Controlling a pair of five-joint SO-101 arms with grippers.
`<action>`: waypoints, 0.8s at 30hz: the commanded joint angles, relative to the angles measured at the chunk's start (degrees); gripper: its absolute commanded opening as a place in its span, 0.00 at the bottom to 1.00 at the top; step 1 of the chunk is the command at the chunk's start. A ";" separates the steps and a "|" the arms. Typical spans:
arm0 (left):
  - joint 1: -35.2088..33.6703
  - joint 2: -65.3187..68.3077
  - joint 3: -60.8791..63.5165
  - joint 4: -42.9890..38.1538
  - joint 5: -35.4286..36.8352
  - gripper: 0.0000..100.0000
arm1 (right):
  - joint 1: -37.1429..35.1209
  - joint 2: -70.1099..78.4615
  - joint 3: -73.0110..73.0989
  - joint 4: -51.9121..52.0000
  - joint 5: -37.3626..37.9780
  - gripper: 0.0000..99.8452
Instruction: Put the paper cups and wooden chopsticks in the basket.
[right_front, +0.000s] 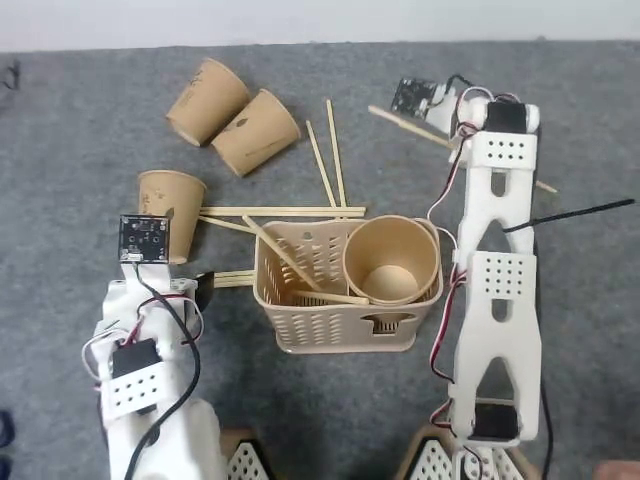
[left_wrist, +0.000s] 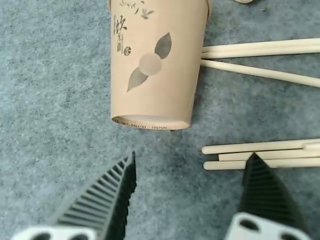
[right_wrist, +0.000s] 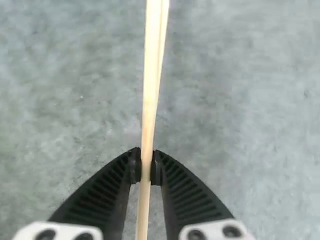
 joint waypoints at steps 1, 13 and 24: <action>0.35 -1.14 -0.40 -1.49 -0.44 0.33 | 1.01 -7.25 -3.16 0.13 -5.63 0.01; 0.35 -1.14 -0.40 -1.49 -0.44 0.33 | 0.84 -32.31 -3.16 4.70 -27.69 0.01; 1.32 -1.14 -0.22 -1.41 -0.44 0.33 | -13.14 -57.80 -2.90 12.53 -50.90 0.01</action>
